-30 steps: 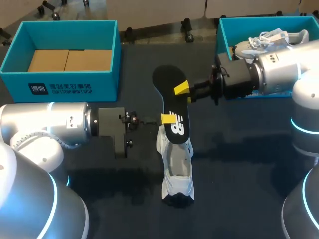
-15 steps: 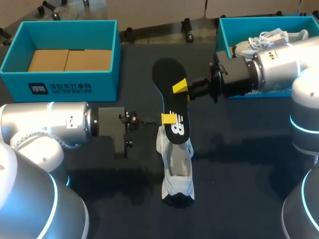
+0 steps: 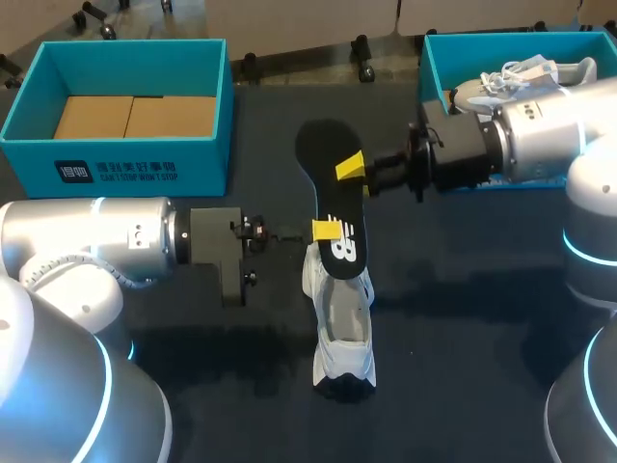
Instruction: Take the shoe out of the shoebox, open the shoe tongue, remove and reinsert the insole, then place the shoe into the shoebox
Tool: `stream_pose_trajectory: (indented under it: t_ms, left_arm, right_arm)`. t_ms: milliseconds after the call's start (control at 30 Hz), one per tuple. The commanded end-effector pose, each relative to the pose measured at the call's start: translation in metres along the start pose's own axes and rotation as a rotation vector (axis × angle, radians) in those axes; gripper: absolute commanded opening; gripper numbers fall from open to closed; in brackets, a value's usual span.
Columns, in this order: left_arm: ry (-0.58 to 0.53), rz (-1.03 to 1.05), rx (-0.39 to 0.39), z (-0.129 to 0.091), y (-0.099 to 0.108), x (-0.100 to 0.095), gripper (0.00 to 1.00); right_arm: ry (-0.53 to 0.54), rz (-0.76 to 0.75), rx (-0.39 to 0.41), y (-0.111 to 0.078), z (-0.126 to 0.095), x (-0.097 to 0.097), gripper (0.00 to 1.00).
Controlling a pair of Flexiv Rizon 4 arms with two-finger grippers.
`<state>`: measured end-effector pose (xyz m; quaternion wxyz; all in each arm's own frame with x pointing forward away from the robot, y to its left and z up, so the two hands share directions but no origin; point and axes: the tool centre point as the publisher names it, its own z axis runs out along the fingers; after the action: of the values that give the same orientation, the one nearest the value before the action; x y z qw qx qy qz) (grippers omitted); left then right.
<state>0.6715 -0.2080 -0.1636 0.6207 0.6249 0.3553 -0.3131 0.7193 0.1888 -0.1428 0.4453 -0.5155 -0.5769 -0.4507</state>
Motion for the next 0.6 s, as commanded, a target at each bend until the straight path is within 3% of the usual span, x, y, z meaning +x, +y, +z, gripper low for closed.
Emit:
stream_pose_trajectory:
  t_ms: [33, 367, 400, 433, 467, 500, 600]
  left_arm:
    - [0.001, 0.002, -0.006, 0.001, -0.002, 0.000, 0.00]
    - [0.003, -0.007, -0.006, 0.000, -0.002, -0.001, 0.00]
    - [0.009, -0.013, -0.005, -0.001, -0.001, -0.001, 0.13]
    - [0.010, -0.017, -0.003, -0.003, 0.000, -0.001, 0.39]
    - [0.003, -0.023, 0.001, -0.005, 0.002, -0.002, 0.84]
    - [0.000, -0.030, 0.001, -0.009, 0.003, -0.003, 1.00]
    - [0.014, -0.039, 0.018, -0.022, 0.006, -0.005, 1.00]
  right_arm:
    - [-0.001, 0.000, -0.011, -0.003, 0.001, 0.000, 0.00]
    - [0.003, -0.007, -0.015, -0.002, 0.003, -0.002, 0.00]
    - [0.003, -0.008, -0.015, -0.002, 0.003, -0.002, 0.00]
    - [0.002, -0.008, -0.016, -0.002, 0.003, -0.002, 0.00]
    - [0.001, -0.009, -0.017, -0.002, 0.003, -0.002, 0.00]
    - [0.001, -0.009, -0.019, -0.003, 0.003, -0.003, 0.00]
    - [0.000, -0.010, -0.029, -0.005, 0.003, -0.004, 0.00]
